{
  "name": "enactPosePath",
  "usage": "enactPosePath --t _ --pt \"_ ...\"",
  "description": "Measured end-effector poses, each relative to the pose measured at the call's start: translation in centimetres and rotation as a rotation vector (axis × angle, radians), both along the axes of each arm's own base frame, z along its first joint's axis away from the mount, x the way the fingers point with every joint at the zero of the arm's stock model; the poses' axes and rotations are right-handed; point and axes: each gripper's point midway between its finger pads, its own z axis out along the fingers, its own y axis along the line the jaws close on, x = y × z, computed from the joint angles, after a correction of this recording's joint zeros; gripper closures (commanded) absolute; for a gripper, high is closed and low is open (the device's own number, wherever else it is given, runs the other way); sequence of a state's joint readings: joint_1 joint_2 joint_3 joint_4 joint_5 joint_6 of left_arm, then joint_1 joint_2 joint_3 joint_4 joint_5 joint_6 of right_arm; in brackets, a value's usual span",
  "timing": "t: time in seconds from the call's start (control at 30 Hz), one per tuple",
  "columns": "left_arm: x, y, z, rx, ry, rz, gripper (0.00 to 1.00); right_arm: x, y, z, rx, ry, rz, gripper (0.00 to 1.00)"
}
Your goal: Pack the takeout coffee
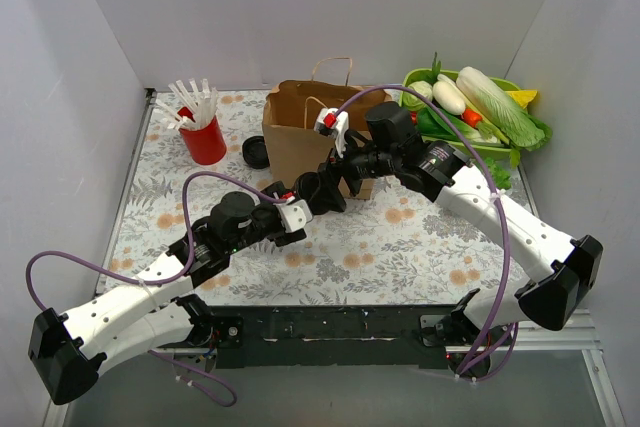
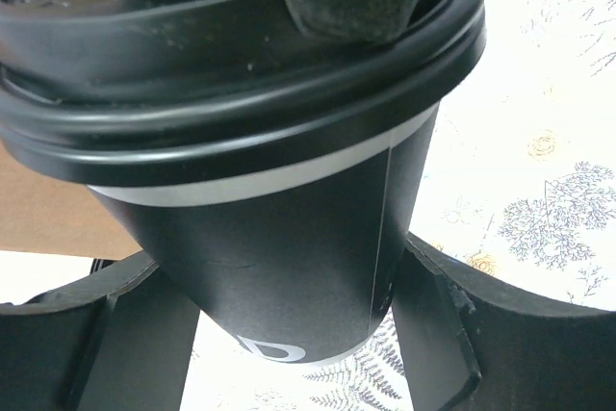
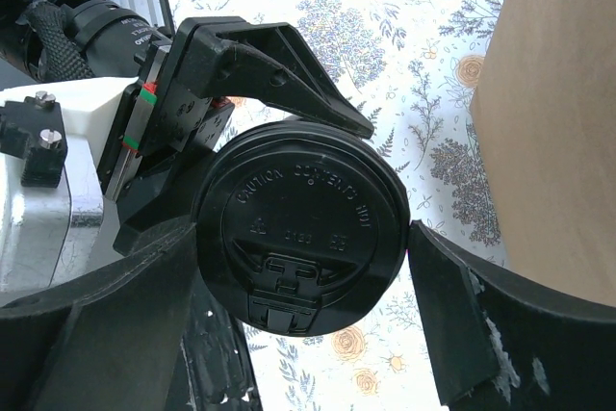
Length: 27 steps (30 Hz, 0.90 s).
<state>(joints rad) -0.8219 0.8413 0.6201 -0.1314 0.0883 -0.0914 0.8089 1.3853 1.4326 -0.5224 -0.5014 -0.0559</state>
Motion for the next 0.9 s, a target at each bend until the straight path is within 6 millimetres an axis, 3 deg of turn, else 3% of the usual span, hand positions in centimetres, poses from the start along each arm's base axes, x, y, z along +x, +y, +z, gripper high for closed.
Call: enactPosePath --t 0.13,0.23,0.27,0.4,0.47,0.63,0.77,0.83,0.9 --pt "0.0 0.0 0.0 -0.002 0.003 0.001 0.78 0.0 0.0 0.0 0.0 -0.001 -0.001 0.34" --pt "0.0 0.0 0.0 -0.006 0.007 0.004 0.48 0.0 0.0 0.0 -0.001 -0.004 0.001 0.44" --pt "0.0 0.0 0.0 -0.007 0.009 0.004 0.33 0.1 0.0 0.0 -0.001 -0.006 0.002 0.45" --pt "0.0 0.1 0.0 -0.014 0.018 0.016 0.1 0.1 -0.1 -0.1 -0.005 -0.017 0.009 0.59" --pt "0.0 0.1 0.3 -0.021 0.028 0.021 0.02 0.2 -0.5 -0.3 -0.015 -0.026 0.018 0.6" --pt "-0.3 0.7 1.2 -0.028 0.065 0.054 0.02 0.6 -2.5 0.0 -0.028 -0.043 0.015 0.71" --pt "-1.6 2.1 1.6 -0.031 0.126 0.08 0.02 0.8 -5.0 0.9 -0.036 -0.077 -0.003 0.82" --pt "-2.2 2.5 3.1 -0.054 0.145 0.092 0.02 0.9 -6.2 1.0 -0.05 -0.102 -0.005 0.92" --pt "-2.0 2.5 6.3 -0.094 0.131 0.098 0.02 0.6 -7.2 1.0 -0.067 -0.122 0.005 0.99"
